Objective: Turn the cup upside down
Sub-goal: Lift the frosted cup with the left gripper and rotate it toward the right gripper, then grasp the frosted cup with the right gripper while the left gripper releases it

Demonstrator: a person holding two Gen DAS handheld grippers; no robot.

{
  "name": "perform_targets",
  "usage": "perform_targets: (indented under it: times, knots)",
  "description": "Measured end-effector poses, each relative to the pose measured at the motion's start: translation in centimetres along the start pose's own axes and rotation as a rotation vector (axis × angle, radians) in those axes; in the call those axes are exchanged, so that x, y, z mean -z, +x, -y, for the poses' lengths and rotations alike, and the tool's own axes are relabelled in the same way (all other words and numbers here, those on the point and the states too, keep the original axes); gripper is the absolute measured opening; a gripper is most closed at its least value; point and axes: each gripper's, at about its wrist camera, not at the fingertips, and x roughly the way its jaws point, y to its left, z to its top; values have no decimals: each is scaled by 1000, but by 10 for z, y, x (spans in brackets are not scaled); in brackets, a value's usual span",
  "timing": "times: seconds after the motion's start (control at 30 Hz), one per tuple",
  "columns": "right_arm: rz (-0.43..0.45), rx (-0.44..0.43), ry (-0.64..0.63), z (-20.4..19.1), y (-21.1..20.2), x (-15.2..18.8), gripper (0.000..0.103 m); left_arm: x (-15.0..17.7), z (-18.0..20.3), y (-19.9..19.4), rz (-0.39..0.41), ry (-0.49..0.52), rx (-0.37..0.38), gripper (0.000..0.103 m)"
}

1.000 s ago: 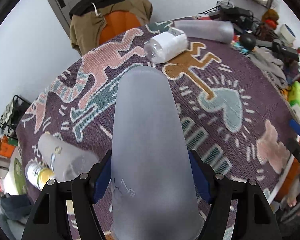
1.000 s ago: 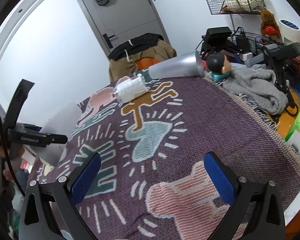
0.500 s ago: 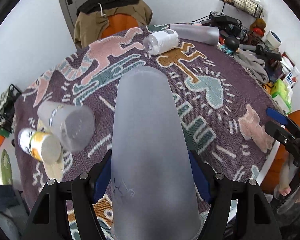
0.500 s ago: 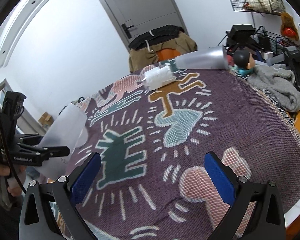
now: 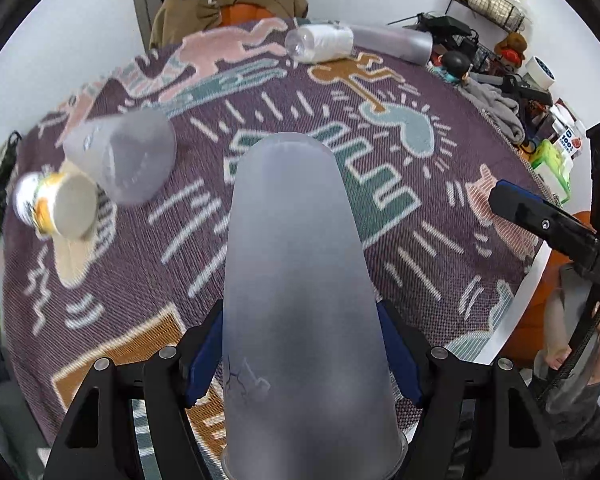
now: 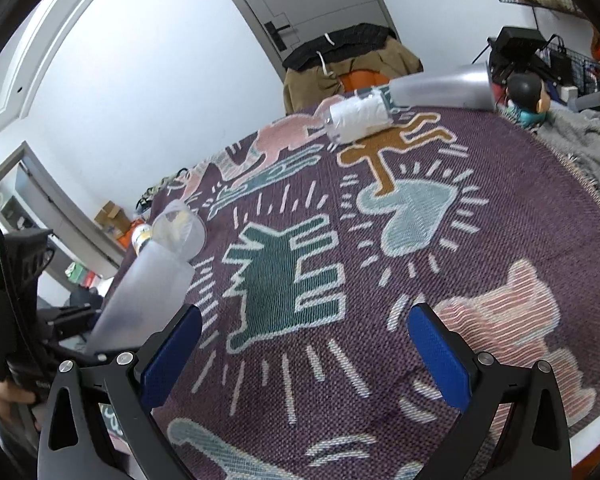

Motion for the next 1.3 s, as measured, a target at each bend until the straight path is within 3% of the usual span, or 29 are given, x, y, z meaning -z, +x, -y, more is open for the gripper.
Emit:
perform_targets:
  times: [0.37,0.6,0.67,0.77,1.07,1.2,1.3]
  knots:
    - [-32,1,46,15,15,3,103,-3,-16,28,-52,-64,13,74]
    - [-24,-1,56,18,12,2,103,2,-19,20,-47,-78,44,79]
    - [-25,-3,55,17,12,2,103,3,-20,15,-35,-78,53,90]
    - [-27,-9,54,15,12,2,103,4,-22,5,-17,-75,59,97]
    - [-41,-42,51,1,12,3,103,11,-40,-30,60,-97,55,98]
    - [-61,-71,57,-6,15,5,103,15,-50,-53,142,-103,77,98]
    - [-80,-99,59,-14,18,6,103,18,-57,-69,236,-109,50,98]
